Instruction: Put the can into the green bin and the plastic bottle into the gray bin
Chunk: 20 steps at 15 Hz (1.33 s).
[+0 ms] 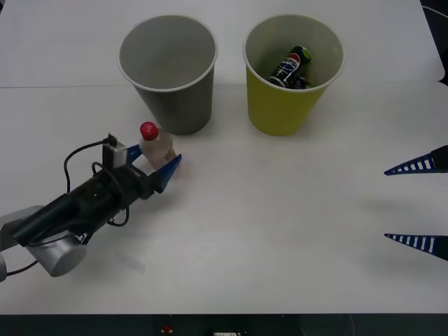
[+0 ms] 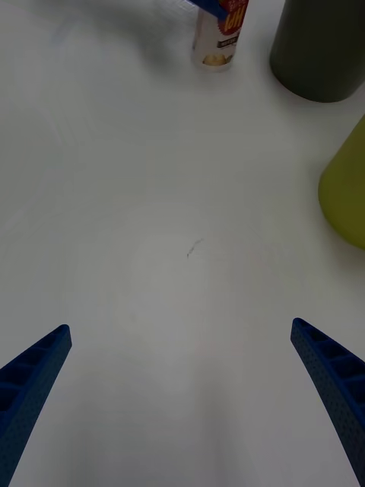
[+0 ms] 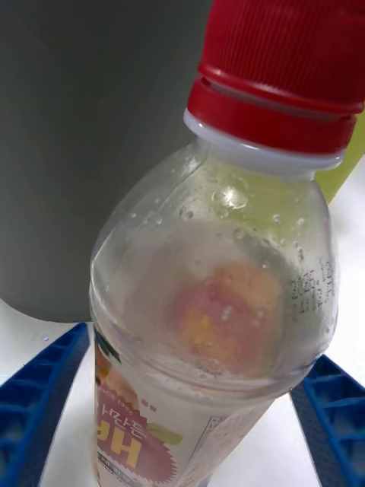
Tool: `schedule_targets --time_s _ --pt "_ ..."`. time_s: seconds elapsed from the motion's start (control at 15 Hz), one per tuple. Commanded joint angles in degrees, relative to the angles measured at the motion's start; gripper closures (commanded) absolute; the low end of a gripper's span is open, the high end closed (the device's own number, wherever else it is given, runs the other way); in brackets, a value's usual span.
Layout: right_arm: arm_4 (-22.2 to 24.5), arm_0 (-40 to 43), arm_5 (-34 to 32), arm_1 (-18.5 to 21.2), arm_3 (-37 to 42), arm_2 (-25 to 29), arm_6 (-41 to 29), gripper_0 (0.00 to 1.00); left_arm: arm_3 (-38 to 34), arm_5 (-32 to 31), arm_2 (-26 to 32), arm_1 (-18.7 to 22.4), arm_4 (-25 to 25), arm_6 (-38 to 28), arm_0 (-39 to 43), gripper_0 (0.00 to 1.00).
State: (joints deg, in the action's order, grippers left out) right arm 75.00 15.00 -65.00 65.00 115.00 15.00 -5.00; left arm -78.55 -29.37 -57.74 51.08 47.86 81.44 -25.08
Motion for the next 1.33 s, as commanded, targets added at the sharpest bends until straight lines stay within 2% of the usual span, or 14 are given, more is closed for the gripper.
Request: schedule_targets --time_s 0.07,0.6,0.93,1.07,1.33 --pt "0.0 0.0 0.0 0.0 0.0 0.0 0.0 0.0 -0.02 0.02 0.0 -0.02 -0.05 0.21 -0.06 1.0" --pt "0.0 0.0 0.0 0.0 0.0 0.0 0.0 0.0 -2.04 0.46 0.08 0.6 -0.05 -0.05 0.21 1.0" --pt "0.0 0.0 0.0 0.0 0.0 0.0 0.0 0.0 -9.34 2.65 2.28 5.61 -3.04 -1.9 3.63 1.0" --pt "0.0 0.0 0.0 0.0 0.0 0.0 0.0 0.0 -11.36 2.65 4.21 7.98 -9.1 -8.49 5.3 1.0" --pt "0.0 0.0 0.0 0.0 0.0 0.0 0.0 0.0 -14.0 2.65 13.97 10.88 -32.65 -31.08 10.49 1.0"
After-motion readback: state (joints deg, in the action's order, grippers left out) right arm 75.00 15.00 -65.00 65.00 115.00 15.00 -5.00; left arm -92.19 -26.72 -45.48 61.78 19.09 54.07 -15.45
